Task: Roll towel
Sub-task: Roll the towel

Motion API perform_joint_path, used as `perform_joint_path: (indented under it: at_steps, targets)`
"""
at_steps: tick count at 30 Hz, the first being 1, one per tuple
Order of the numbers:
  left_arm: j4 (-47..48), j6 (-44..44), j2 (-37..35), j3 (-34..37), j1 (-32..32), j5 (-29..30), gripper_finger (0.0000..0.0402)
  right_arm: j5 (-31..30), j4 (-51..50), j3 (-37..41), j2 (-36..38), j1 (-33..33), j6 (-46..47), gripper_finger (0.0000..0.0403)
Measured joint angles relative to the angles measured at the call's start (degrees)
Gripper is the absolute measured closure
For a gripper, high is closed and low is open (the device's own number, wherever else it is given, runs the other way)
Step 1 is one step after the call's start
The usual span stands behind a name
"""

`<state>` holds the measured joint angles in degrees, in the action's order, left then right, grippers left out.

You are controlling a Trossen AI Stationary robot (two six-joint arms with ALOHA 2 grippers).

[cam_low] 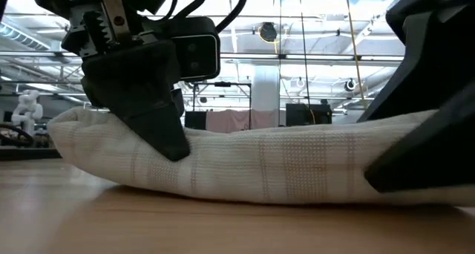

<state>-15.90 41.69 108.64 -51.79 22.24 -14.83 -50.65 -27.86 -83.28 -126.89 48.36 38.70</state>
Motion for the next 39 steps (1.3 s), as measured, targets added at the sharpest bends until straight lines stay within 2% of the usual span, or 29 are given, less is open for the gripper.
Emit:
perform_joint_path:
  at_steps: [3,8,11,14,19,22,24,26,30,32,35,39]
  targets:
    - [0.13,-0.02,0.00,0.00,0.00,0.00,0.0393,0.19,-0.36,-0.04,0.00,-0.05,1.10,0.0300]
    - [-0.27,-1.77,0.00,0.00,0.00,0.09,0.0392,4.75,-0.81,-0.04,0.00,-0.70,5.18,0.0389]
    - [-0.32,-3.68,-0.32,0.05,0.02,0.87,0.0389,7.14,-0.85,-0.04,0.00,-1.20,8.62,0.0390]
    - [-0.31,-7.32,-1.54,0.07,0.67,1.36,0.0365,7.33,-1.15,-0.04,0.26,-1.19,10.78,0.0396]
    - [4.72,-12.39,-6.02,0.07,2.94,0.93,0.0279,7.80,-5.17,-0.02,2.10,-1.12,16.28,0.0399]
    - [8.73,-13.61,-9.25,0.04,5.00,2.81,0.0223,9.36,-7.35,-0.02,3.16,-1.14,19.12,0.0400]
    - [9.81,-14.08,-10.79,0.04,7.40,6.65,0.0193,10.47,-7.93,-0.02,3.57,-1.44,20.33,0.0401]
    - [10.40,-16.47,-11.32,0.02,10.81,12.98,0.0169,11.95,-8.03,-0.02,4.02,-1.98,21.52,0.0401]
    - [9.13,-21.90,-9.46,-0.04,18.06,32.28,0.0143,14.88,-7.87,-0.02,4.66,-3.07,23.15,0.0402]
    - [8.12,-25.00,-7.50,0.05,21.25,39.63,0.0137,15.04,-7.78,0.00,4.88,-3.42,23.45,0.0402]
    - [4.41,-27.87,-4.70,-0.08,24.63,45.82,0.0134,15.30,-7.44,0.00,5.13,-3.83,23.41,0.0402]
    - [5.05,-31.11,-1.00,0.04,26.69,52.58,0.0134,16.61,-7.40,0.00,5.54,-4.20,23.23,0.0402]
